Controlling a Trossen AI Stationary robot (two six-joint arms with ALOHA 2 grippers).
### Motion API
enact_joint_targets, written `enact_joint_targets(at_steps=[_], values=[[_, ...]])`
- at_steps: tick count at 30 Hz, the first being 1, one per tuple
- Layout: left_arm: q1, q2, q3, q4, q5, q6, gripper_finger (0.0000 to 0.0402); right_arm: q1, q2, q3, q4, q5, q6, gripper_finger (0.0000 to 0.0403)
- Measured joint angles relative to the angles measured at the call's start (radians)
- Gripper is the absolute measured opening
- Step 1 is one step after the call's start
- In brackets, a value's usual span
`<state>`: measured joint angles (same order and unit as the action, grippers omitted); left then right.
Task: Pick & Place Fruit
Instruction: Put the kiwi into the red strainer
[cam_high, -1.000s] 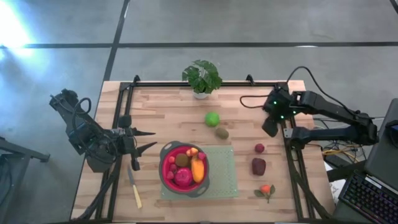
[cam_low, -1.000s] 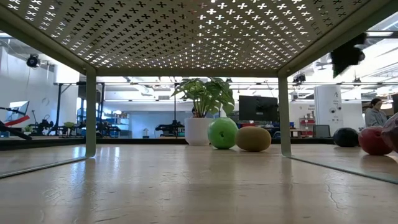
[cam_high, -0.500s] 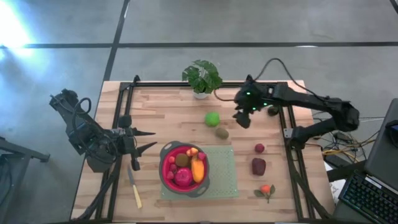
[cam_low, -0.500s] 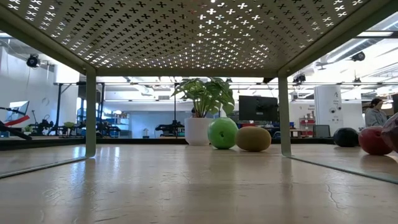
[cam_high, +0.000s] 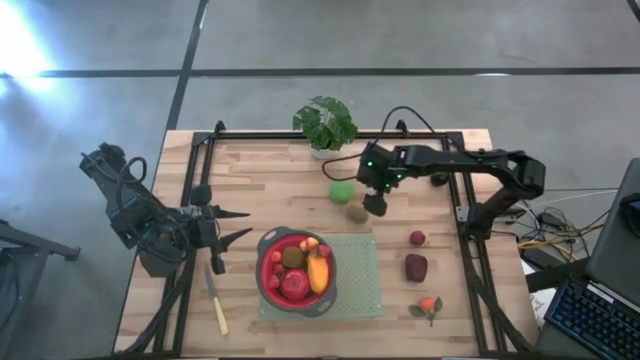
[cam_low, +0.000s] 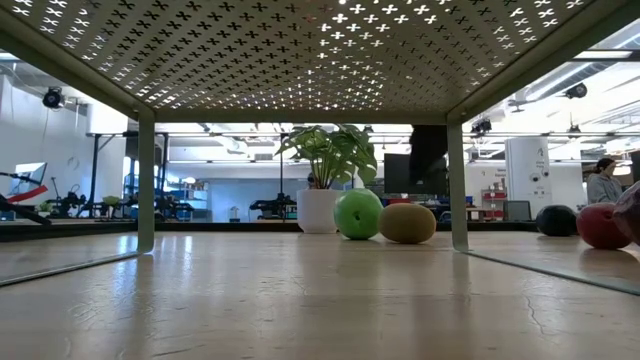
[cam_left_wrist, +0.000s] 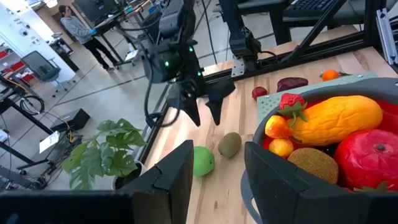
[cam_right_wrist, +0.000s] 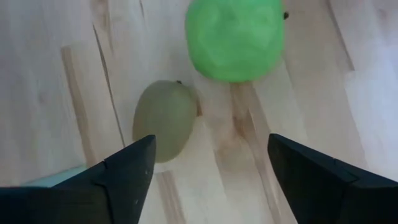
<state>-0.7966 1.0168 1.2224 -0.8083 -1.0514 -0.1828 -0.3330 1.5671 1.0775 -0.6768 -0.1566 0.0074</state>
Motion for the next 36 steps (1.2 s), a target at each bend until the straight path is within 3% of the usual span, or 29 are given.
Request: enact_joint_targets(at_steps=[10,22,28,36], values=[[0.000,0.000,0.000,0.000,0.000,0.000,0.0149,0.042,0.090,0.000,0.066,0.000,-0.008,0.0327],[0.000,0.000,0.000,0.000,0.000,0.000,0.0149,0.054,0.150,-0.002,0.101,-0.007,-0.007,0.0298],[0.000,0.000,0.000,0.000,0.000,0.000,0.0149,0.054,0.156,-0.002,0.103,-0.013,-0.007,0.0306],[0.000,0.000,0.000,0.000,0.000,0.000,0.0149,0.056,0.158,-0.004,0.073,-0.129,-0.030,0.0331]])
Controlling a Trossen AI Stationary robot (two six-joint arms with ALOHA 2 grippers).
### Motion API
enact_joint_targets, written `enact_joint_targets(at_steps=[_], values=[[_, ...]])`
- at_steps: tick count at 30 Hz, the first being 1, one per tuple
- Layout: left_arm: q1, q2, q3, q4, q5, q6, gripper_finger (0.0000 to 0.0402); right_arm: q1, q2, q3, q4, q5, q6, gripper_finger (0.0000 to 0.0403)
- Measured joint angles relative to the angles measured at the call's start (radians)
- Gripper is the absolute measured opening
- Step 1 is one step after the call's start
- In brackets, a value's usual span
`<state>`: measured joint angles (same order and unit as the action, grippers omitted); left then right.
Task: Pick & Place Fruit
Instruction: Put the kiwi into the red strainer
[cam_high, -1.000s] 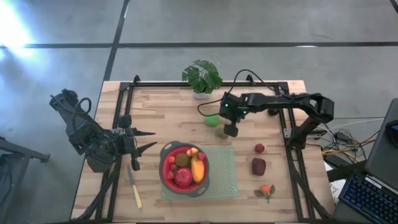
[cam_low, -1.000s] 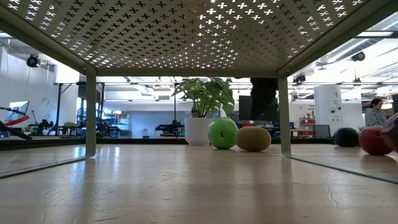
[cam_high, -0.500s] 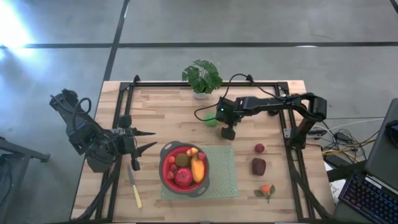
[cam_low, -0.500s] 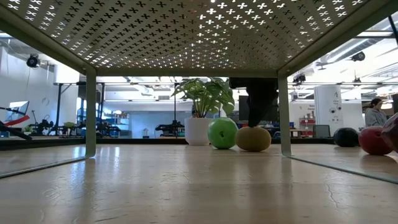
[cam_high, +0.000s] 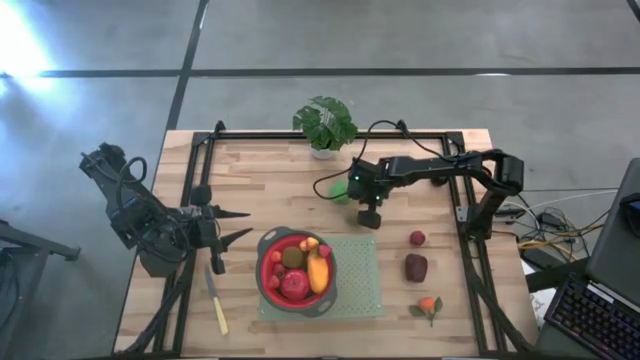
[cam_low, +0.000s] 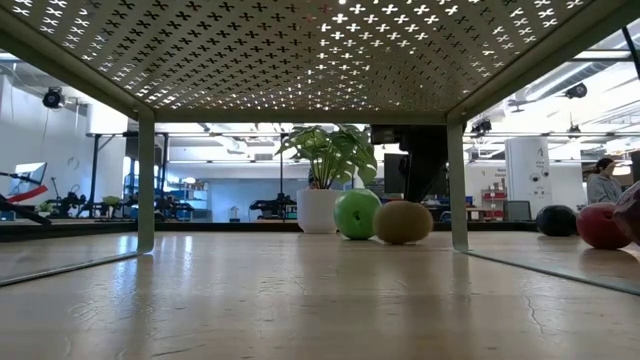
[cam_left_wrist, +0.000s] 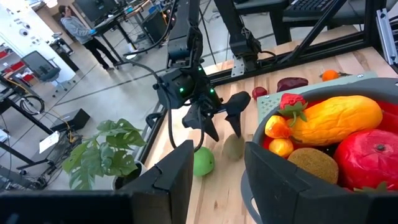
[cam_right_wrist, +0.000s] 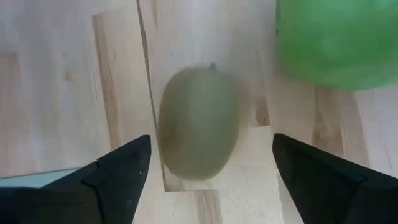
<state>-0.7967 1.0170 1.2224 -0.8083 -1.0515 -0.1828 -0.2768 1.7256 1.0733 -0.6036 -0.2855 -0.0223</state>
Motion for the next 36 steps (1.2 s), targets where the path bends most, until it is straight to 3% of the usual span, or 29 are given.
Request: enact_joint_targets(at_steps=[6,21,36], values=[[0.000,0.000,0.000,0.000,0.000,0.000,0.0149,-0.001,0.000,0.000,0.001,0.000,-0.002,0.0334],[0.000,0.000,0.000,0.000,0.000,0.000,0.0149,0.003,0.020,-0.023,0.015,-0.006,-0.009,0.0295],[0.000,0.000,0.000,0.000,0.000,0.000,0.0149,0.036,0.085,-0.023,0.073,-0.006,-0.075,0.0332]])
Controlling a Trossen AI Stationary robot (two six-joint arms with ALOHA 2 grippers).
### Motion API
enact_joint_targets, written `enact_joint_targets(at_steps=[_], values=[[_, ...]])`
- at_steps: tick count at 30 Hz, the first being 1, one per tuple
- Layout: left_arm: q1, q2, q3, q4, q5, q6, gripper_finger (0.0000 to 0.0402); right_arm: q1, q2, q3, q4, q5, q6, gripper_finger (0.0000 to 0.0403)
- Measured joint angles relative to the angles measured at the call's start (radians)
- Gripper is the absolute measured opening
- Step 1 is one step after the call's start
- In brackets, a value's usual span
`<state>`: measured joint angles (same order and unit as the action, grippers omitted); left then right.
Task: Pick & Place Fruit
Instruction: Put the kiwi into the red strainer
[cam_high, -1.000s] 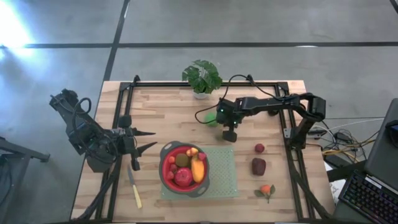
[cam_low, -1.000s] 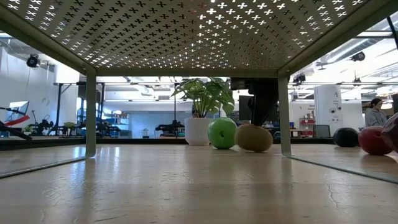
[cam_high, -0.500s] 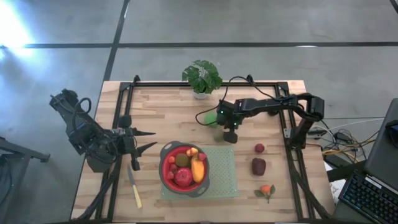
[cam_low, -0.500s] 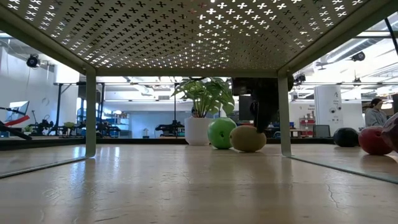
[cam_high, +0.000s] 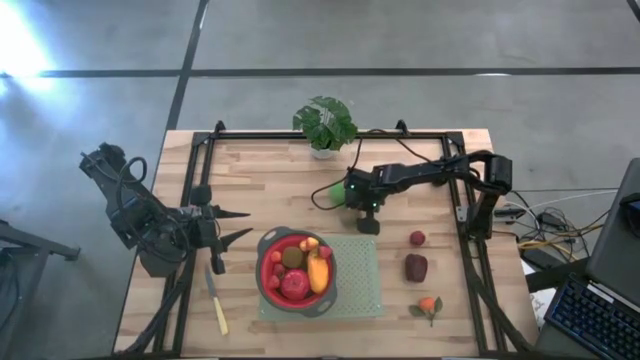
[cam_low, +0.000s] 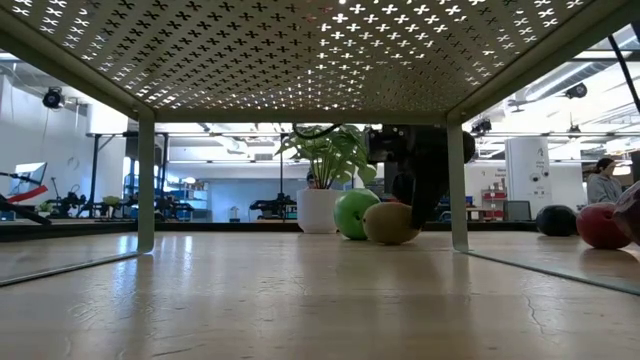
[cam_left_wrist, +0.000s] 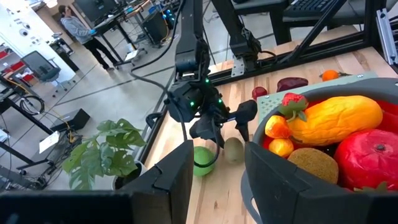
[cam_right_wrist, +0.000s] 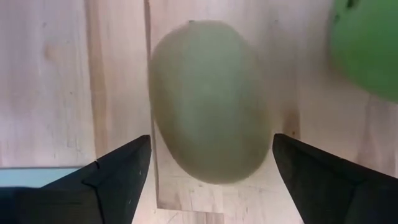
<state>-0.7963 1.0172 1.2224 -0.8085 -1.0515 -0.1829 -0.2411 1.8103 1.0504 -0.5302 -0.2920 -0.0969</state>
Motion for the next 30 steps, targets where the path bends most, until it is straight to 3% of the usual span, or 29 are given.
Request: enact_joint_targets(at_steps=[9,25,30], values=[[0.000,0.000,0.000,0.000,0.000,0.000,0.0149,0.031,0.000,0.000,0.078,0.000,-0.022,0.0332],[0.000,0.000,0.000,0.000,0.000,0.000,0.0149,0.032,0.000,0.000,0.076,0.001,-0.034,0.0245],[0.000,0.000,0.000,0.000,0.000,0.000,0.0149,0.032,-0.004,0.003,0.046,0.001,-0.034,0.0237]])
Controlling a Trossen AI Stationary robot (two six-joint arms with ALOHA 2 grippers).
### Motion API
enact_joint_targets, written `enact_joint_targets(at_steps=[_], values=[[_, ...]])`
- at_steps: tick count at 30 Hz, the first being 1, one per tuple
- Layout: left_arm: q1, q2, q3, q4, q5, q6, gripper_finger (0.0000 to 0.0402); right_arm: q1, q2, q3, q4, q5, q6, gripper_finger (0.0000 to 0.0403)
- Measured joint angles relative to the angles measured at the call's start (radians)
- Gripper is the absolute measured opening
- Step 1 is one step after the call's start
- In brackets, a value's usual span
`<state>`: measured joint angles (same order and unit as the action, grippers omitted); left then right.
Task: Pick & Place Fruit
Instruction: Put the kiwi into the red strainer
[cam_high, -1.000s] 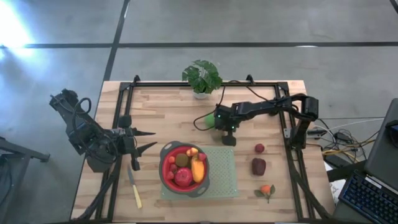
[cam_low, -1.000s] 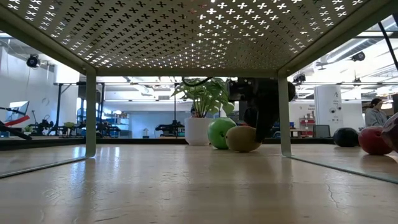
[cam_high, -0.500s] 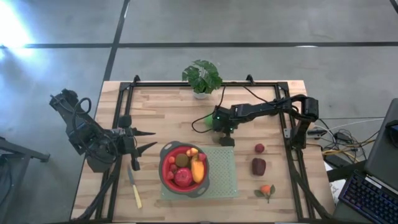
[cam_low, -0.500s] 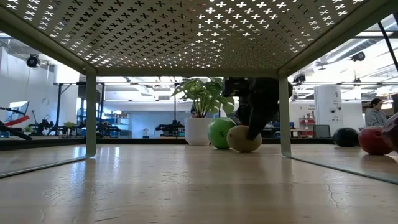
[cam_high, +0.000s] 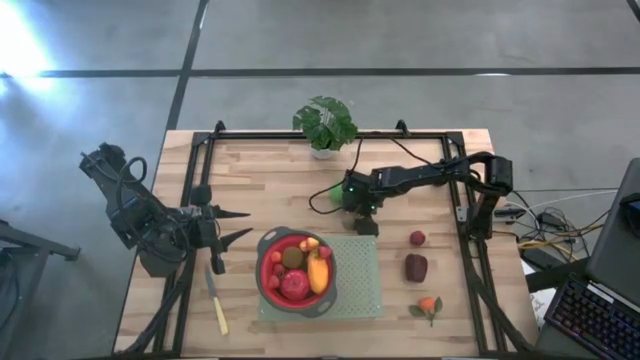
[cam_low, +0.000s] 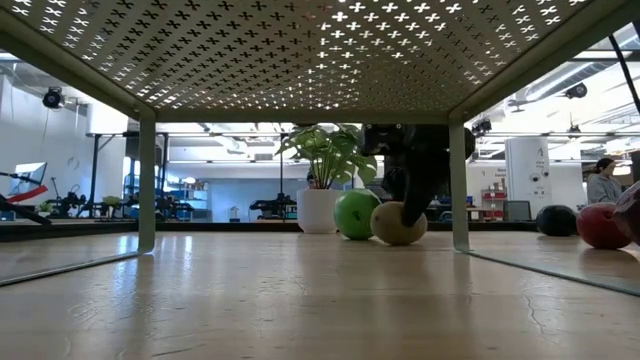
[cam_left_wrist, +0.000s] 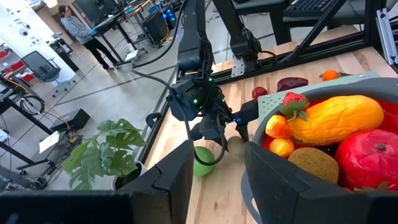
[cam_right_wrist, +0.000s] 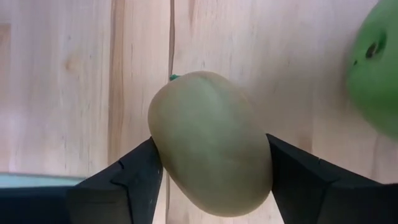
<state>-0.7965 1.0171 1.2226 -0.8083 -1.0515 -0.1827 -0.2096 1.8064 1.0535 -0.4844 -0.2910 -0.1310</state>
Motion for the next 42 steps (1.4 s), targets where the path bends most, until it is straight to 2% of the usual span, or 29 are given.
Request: enact_joint_targets(at_steps=[5,11,19,26,33,42], values=[[0.000,0.000,0.000,0.000,0.000,0.000,0.0149,0.000,-0.029,0.006,-0.060,0.003,0.000,0.0247],[0.000,0.000,0.000,0.000,0.000,0.000,0.0149,0.000,-0.116,0.006,-0.103,0.004,0.000,0.0237],[0.000,0.000,0.000,0.000,0.000,0.000,0.0149,0.001,-0.298,0.006,-0.143,0.003,0.030,0.0250],[0.000,0.000,0.000,0.000,0.000,0.000,0.0149,0.012,-0.491,0.006,-0.139,0.002,0.048,0.0239],[0.000,0.000,0.000,0.000,0.000,0.000,0.0149,0.099,-0.625,0.007,-0.054,-0.002,0.076,0.0250],[0.000,0.000,0.000,0.000,0.000,0.000,0.0149,0.278,-0.671,0.007,0.082,-0.002,0.084,0.0240]])
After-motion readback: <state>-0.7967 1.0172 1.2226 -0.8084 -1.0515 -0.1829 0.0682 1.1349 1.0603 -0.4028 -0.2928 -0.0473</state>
